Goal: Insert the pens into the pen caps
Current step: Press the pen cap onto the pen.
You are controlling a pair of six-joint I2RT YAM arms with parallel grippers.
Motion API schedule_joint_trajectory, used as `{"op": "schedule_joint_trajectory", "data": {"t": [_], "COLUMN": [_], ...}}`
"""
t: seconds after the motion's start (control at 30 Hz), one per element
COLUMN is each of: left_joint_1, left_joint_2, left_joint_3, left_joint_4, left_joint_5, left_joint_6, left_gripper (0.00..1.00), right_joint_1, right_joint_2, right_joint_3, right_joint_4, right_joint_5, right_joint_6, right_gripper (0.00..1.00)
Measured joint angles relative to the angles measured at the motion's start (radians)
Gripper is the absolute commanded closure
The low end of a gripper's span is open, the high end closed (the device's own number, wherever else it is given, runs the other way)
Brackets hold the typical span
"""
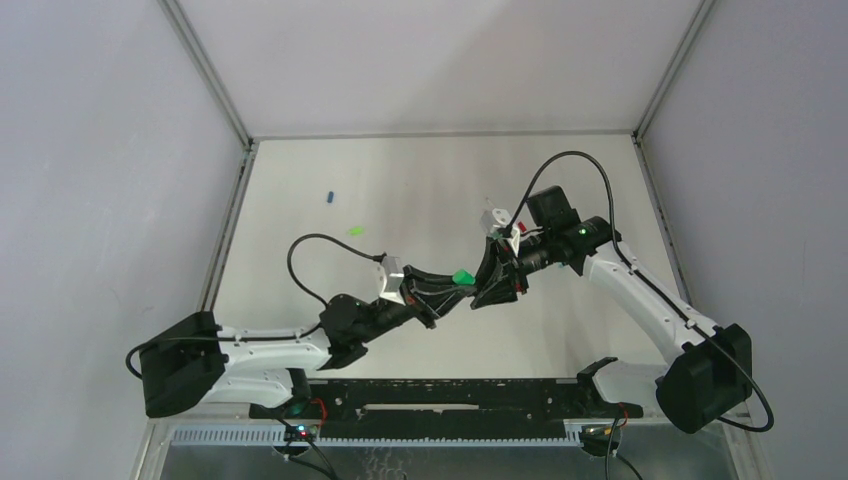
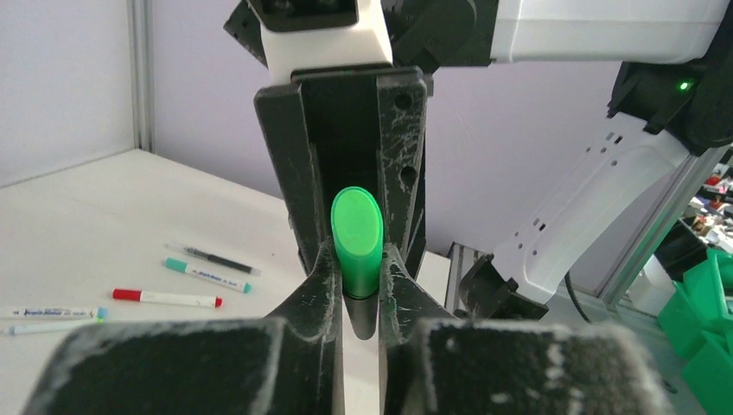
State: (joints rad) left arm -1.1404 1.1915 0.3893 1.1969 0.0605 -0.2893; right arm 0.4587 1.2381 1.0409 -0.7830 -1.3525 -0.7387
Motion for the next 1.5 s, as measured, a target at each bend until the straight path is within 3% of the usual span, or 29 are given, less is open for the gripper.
{"op": "schedule_joint_trajectory", "data": {"t": [0.17,0.33,0.6,0.73,0.87,1.33,1.37,1.47,1.5], "left_joint_1": [0.000,0.000,0.000,0.000,0.000,-0.001,-0.001,-0.002,-0.002], "left_joint_2": [0.000,0.000,0.031,0.053,0.069,0.070,0.070,0.070,0.070], "left_joint_3": [-0.001,-0.001,-0.001,-0.001,-0.001,-0.001,-0.001,-0.001,-0.001], "left_joint_4": [0.068,0.110,0.149,0.156,0.162,0.180,0.180,0.183,0.187], "left_joint_5": [-0.024,-0.039,-0.085,-0.096,-0.111,-0.143,-0.144,-0.152,-0.156], "left_joint_6": [-0.002,-0.008,-0.022,-0.026,-0.027,-0.035,-0.035,-0.045,-0.064], "left_gripper": [1.00,1.00,1.00,1.00,1.00,1.00,1.00,1.00,0.99], "right_joint_1": [0.000,0.000,0.013,0.034,0.045,0.053,0.053,0.054,0.055], "right_joint_2": [-0.001,-0.010,-0.025,-0.025,-0.025,-0.025,-0.025,-0.025,-0.026], "right_joint_3": [-0.006,-0.048,-0.129,-0.138,-0.139,-0.139,-0.139,-0.139,-0.140], "right_joint_4": [0.039,0.156,0.423,0.512,0.547,0.573,0.573,0.578,0.589], "right_joint_5": [-0.006,-0.017,-0.011,-0.004,-0.001,-0.003,-0.003,-0.012,-0.019], "right_joint_6": [0.068,0.205,0.493,0.588,0.626,0.640,0.640,0.636,0.624], "right_gripper": [0.44,0.42,0.46,0.58,0.65,0.62,0.64,0.96,1.00]}}
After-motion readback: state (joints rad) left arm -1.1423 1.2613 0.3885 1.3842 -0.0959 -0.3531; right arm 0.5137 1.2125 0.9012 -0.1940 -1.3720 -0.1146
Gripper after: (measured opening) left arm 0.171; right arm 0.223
